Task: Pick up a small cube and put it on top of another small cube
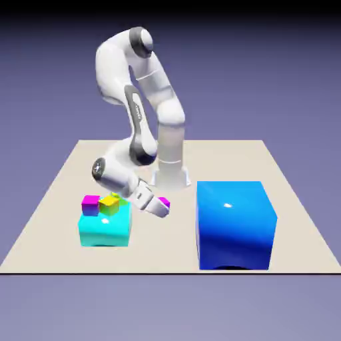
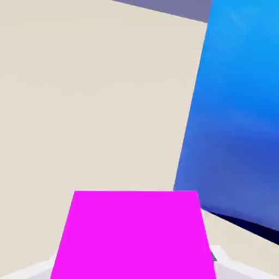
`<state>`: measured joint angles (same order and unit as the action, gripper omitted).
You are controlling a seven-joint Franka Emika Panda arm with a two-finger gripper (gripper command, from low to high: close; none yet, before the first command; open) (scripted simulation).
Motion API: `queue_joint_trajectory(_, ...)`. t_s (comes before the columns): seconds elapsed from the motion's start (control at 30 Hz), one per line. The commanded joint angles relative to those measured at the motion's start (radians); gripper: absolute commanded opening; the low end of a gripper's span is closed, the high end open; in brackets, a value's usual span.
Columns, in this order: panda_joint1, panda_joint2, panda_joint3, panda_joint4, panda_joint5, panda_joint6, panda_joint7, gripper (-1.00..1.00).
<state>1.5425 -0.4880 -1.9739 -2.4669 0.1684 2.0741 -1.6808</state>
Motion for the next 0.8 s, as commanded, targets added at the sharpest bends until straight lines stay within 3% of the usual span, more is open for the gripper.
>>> queue_joint_trajectory(0.0,-0.036,-0.012,0.019,0.008,0.002,-0.004,0.019,-1.00)
queue_joint_trajectory(0.67,-0.761,-0.213,0.269,0.150,0.065,-0.029,0.412,-1.00)
queue_joint_trajectory(0.77,-0.778,-0.206,0.236,0.151,0.094,-0.008,0.420,-1.00)
